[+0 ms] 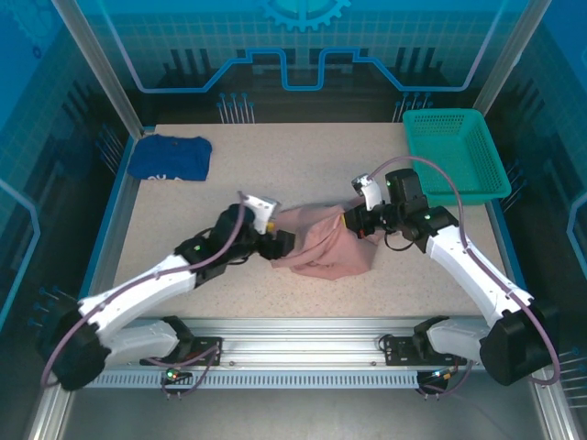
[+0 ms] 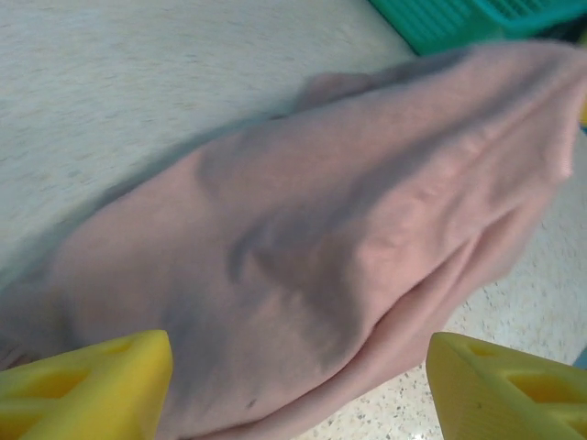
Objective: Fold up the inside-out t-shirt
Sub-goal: Flatten out the T-shirt at the center of the table, then adjust the T-shirt at the center of the table.
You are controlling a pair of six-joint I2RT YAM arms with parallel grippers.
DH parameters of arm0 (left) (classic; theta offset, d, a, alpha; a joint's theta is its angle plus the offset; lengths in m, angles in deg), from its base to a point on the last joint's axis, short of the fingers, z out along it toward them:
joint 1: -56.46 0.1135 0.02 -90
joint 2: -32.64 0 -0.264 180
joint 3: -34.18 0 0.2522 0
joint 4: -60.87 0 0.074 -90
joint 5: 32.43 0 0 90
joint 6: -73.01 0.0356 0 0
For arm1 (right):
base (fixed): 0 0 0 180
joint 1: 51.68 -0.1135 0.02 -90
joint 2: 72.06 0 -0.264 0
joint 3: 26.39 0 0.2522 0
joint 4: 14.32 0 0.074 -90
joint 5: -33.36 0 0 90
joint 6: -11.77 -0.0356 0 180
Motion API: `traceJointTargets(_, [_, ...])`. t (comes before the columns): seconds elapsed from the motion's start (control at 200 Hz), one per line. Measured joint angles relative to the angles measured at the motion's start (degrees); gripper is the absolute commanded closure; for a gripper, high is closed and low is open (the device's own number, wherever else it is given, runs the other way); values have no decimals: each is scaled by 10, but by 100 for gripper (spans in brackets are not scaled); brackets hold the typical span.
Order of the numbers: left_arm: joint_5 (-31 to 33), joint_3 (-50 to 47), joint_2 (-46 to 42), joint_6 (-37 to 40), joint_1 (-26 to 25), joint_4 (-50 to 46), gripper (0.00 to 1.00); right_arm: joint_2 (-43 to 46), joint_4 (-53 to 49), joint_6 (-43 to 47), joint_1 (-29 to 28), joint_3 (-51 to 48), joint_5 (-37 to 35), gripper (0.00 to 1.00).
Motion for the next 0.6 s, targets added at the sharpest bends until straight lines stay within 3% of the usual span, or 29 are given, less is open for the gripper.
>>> traceJointTargets(0.115, [-38, 49, 92, 33, -15, 20, 27, 0, 1, 0, 0, 0, 0, 100])
traceJointTargets(0.37, [-86, 111, 204, 64, -16, 28, 47, 0, 1, 0, 0, 0, -1, 100])
traceJointTargets(0.6, [-155, 120, 236, 47, -2, 44, 90, 6, 1, 1, 0, 0, -14, 100])
